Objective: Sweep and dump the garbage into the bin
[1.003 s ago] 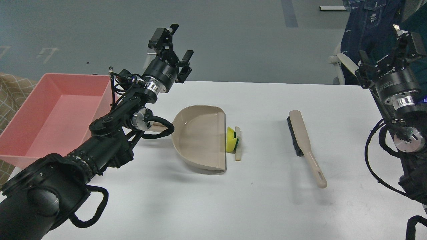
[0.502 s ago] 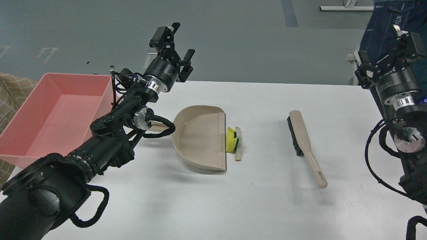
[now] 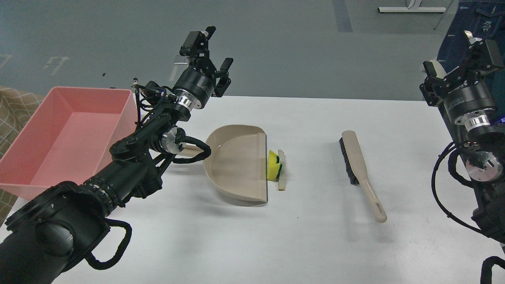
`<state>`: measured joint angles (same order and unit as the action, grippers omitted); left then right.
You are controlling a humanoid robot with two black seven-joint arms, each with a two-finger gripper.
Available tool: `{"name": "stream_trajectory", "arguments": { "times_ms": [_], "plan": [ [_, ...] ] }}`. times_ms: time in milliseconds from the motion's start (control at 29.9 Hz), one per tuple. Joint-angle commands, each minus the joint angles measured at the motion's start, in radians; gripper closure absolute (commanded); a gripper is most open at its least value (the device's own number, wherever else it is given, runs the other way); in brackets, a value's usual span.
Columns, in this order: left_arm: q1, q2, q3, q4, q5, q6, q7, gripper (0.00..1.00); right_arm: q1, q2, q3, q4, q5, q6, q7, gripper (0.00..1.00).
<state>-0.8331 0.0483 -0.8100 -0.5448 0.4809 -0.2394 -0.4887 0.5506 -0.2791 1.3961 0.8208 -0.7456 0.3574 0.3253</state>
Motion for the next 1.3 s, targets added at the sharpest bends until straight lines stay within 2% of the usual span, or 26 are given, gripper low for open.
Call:
{"name": "stream_trajectory", "arguments": {
  "times_ms": [0,468,903,1271],
  "plan": [
    [-0.001,-0.001,0.0,-0.001,0.001,0.003,0.0,0.02,-0.001,0.001,0.001,0.0,0.0,0.0,0.0,0.01],
    [0.0,0.001,0.002,-0.004,0.002,-0.008,0.0,0.02,-0.006,0.001,0.001,0.001,0.0,0.0,0.0,0.01],
    [0.002,0.036,0.057,-0.098,-0.004,-0.005,0.0,0.02,-0.006,0.0,0.003,0.0,0.0,0.0,0.0,0.01],
    [0.003,0.054,0.055,-0.11,-0.048,-0.001,0.0,0.02,-0.005,0.0,0.003,0.0,0.0,0.0,0.0,0.01]
  ]
}}
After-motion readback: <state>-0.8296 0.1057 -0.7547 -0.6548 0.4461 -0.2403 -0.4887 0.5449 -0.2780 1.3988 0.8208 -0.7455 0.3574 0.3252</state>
